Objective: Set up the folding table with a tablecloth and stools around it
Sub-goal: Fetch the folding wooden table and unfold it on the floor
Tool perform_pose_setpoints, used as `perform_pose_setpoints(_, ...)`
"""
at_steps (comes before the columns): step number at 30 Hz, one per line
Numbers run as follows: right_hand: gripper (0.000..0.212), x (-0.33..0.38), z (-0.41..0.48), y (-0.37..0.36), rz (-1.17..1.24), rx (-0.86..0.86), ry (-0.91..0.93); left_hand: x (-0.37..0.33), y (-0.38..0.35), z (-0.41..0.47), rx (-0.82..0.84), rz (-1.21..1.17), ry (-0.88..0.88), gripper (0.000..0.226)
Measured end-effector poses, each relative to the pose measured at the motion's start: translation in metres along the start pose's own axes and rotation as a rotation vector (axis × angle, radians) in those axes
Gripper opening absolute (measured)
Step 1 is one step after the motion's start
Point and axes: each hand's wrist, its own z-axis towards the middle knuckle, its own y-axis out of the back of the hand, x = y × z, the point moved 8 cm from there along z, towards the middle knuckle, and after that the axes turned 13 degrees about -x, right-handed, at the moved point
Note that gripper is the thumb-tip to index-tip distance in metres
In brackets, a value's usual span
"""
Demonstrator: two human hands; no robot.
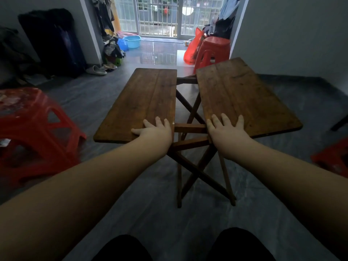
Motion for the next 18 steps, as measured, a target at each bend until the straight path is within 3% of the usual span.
perform_pose_setpoints(18, 0.093, -0.019, -0.027, -0.058, 0.192, 0.042, -0.147, -0.062, -0.032, 0.01, -0.048, 0.075, -0.223, 0.108)
